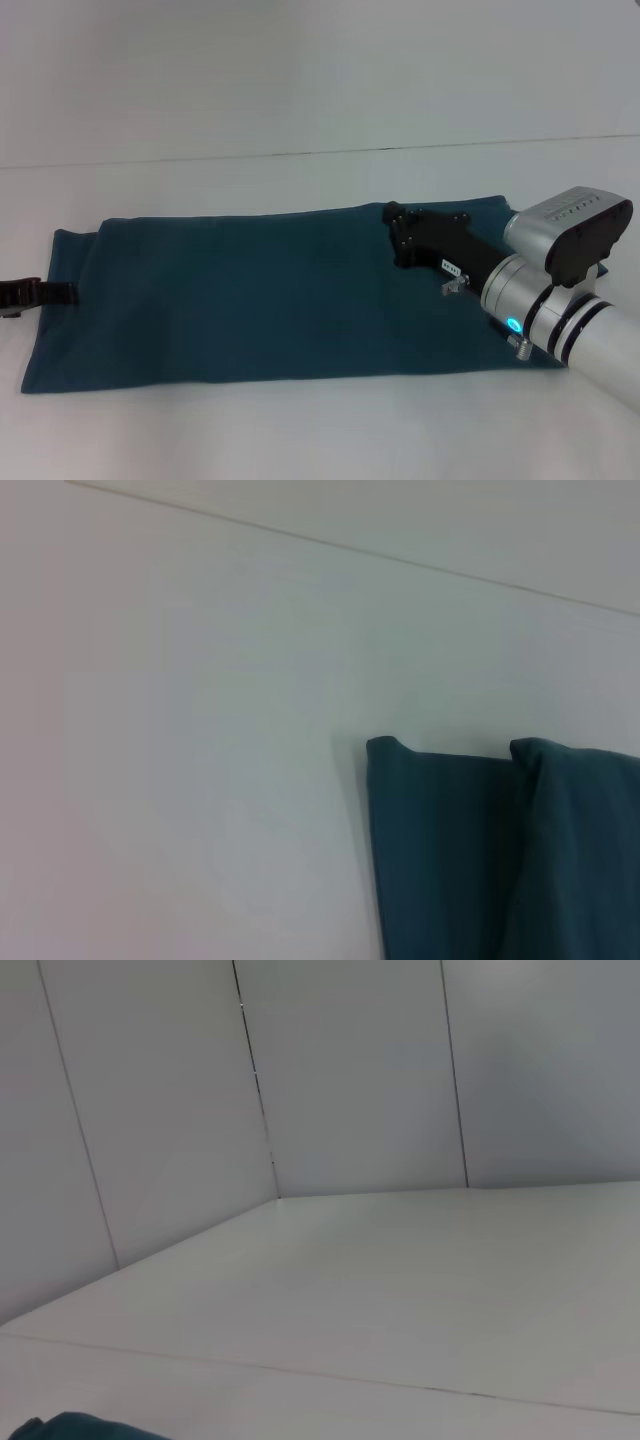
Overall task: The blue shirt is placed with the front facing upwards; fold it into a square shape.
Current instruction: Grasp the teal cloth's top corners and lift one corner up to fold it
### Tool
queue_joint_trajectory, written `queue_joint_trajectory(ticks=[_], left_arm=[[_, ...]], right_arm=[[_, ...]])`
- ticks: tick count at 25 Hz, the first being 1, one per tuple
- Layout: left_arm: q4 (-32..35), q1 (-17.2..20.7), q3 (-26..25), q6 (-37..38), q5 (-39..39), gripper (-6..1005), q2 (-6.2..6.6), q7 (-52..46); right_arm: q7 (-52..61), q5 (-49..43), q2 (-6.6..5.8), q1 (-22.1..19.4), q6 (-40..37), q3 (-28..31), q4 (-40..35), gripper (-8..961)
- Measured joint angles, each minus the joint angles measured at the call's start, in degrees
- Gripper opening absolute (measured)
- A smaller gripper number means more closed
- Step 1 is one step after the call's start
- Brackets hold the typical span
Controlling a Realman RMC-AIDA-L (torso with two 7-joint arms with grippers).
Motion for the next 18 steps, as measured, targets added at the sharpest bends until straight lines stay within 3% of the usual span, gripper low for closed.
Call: queue_joint_trajectory(ticks=[9,18], left_arm=[[3.8,-1.5,-0.1,0.0,-0.6,895,1.25,0.1],[4.0,-2.4,0.2,1.5,-0.7,910,0.81,1.1]], right_arm=[[0.2,0.0,0.00,0.1,0.2,-0.1,-0.1,-1],[0.5,0.0,0.00,0.1,0.4,-0.2,-0.6,-1]])
